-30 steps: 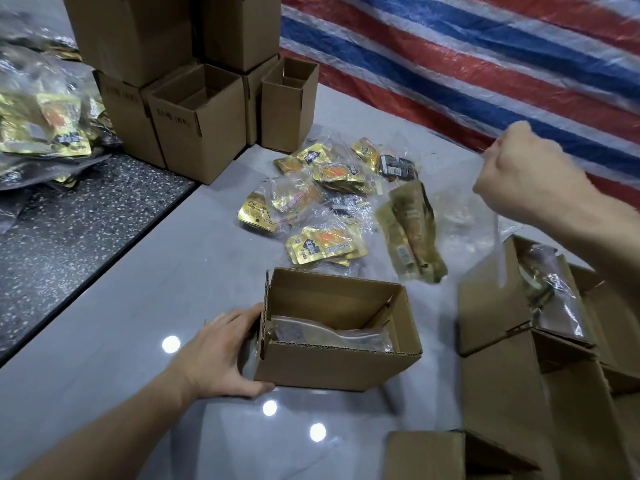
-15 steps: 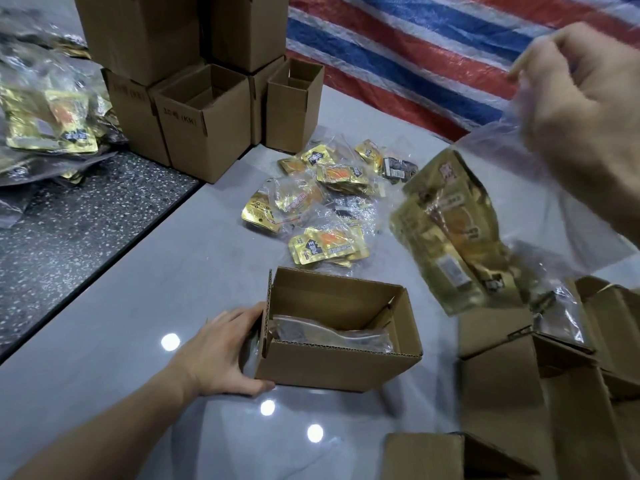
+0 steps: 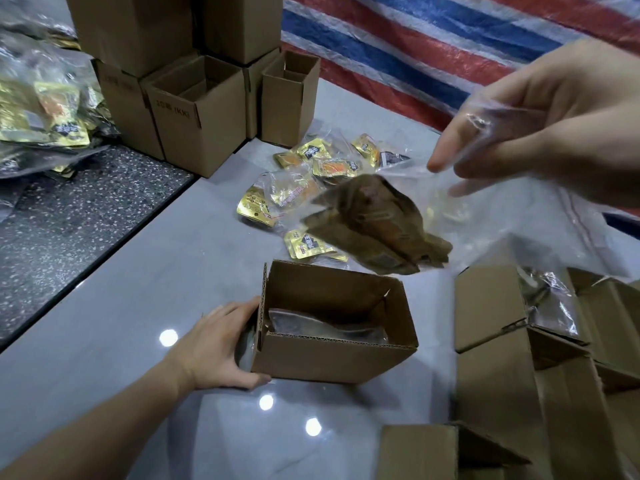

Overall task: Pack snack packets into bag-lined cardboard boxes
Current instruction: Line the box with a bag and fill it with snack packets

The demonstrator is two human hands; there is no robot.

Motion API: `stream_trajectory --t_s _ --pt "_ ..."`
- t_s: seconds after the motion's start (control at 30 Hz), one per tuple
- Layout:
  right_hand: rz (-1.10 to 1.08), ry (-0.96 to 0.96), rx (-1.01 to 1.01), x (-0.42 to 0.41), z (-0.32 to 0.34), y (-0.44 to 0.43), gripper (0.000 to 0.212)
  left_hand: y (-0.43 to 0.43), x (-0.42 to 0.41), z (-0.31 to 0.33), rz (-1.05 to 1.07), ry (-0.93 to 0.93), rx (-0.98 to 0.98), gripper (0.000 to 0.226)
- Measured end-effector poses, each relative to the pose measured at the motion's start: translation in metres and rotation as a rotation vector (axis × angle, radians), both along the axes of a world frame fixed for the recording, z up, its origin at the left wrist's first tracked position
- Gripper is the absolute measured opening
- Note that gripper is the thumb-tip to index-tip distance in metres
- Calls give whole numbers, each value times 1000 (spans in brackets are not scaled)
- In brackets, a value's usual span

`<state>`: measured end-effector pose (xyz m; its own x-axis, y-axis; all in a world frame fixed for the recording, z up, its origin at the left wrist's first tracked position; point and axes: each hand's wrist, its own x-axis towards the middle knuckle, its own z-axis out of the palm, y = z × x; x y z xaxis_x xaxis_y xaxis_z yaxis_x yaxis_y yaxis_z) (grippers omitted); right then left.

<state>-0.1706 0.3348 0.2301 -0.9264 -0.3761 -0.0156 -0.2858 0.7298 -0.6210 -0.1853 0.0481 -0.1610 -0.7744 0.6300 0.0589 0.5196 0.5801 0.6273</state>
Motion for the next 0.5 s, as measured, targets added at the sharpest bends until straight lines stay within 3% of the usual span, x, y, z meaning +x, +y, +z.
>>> stream_trajectory --t_s 0.1,0.2,0.33,0.5 --pt "49 -67 -82 0 -2 -4 29 0 0 2 2 23 11 81" --pt "57 -123 -129 -1 -6 -8 24 -1 0 1 -7 24 13 87" --pt "40 -200 -106 0 -17 -16 39 0 -1 2 -17 24 21 87" --pt "-24 -304 -27 2 -43 -28 41 -1 0 3 -13 38 23 83"
